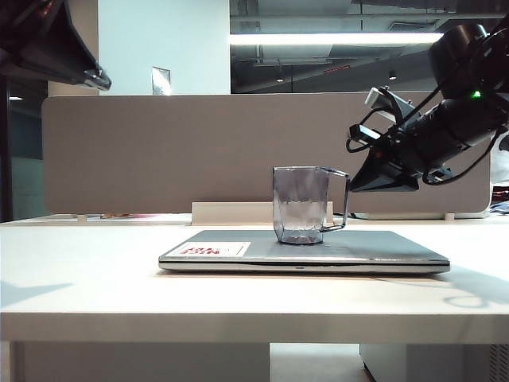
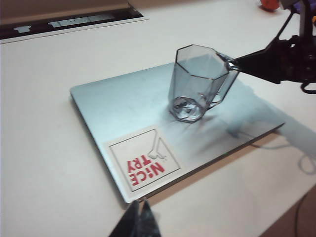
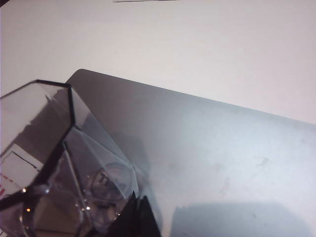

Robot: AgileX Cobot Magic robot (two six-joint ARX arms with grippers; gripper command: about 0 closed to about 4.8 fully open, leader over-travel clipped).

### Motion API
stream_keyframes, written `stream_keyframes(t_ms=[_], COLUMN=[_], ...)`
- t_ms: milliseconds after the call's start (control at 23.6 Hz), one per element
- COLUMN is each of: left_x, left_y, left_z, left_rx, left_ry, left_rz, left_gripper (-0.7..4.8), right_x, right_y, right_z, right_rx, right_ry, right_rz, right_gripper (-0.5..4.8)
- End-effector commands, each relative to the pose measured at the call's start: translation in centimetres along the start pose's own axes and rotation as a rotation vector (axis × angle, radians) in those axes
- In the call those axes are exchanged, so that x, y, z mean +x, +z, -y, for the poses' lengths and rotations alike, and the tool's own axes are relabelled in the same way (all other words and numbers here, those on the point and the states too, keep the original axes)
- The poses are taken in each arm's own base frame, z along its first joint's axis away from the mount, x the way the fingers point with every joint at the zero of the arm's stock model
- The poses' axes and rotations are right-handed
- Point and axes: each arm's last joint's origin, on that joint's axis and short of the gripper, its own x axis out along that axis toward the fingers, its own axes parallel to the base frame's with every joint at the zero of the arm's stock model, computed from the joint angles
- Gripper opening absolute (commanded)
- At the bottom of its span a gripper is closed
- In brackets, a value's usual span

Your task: Pick up the water cup and place it on the left side of the laptop.

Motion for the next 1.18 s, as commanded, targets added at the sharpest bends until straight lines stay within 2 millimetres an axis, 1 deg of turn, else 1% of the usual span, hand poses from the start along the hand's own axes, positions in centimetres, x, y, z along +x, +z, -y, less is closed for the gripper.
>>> stream_keyframes(t_ms=[42, 465, 677, 804, 888, 973, 1184], left_x=[-0.1, -0.1, -0.1, -0.1, -0.1, -0.1, -0.1], left_y=[0.4, 0.2, 0.1, 0.1, 0.1, 0.1, 0.0], left_z=[-0.1, -0.1, -0.1, -0.1, -0.1, -0.1, -0.1], left_rx=[0.009, 0.002, 0.002, 0.002, 0.002, 0.0, -0.004], left_ry=[0.016, 0.031, 0.031, 0.031, 0.031, 0.031, 0.031], left_rz=[0.018, -0.002, -0.005, -0.005, -0.006, -0.012, -0.024], left_gripper=[-0.06, -0.06, -0.06, -0.06, -0.06, -0.06, -0.06], right_x=[0.1, 1.0, 1.4, 1.6, 1.8, 1.9, 2.1], right_y=[0.4, -0.5, -1.7, -1.9, -2.2, -2.3, -2.3], right_z=[-0.6, -3.4, -5.3, -6.2, -7.3, -8.0, -8.7], right_rx=[-0.02, -0.037, -0.038, -0.05, -0.065, -0.08, -0.095], right_ry=[0.034, 0.104, 0.139, 0.162, 0.185, 0.194, 0.198], right_rz=[0.018, -0.047, -0.145, -0.153, -0.161, -0.163, -0.147], right_gripper=[-0.05, -0.05, -0.05, -0.06, -0.05, -0.06, -0.05])
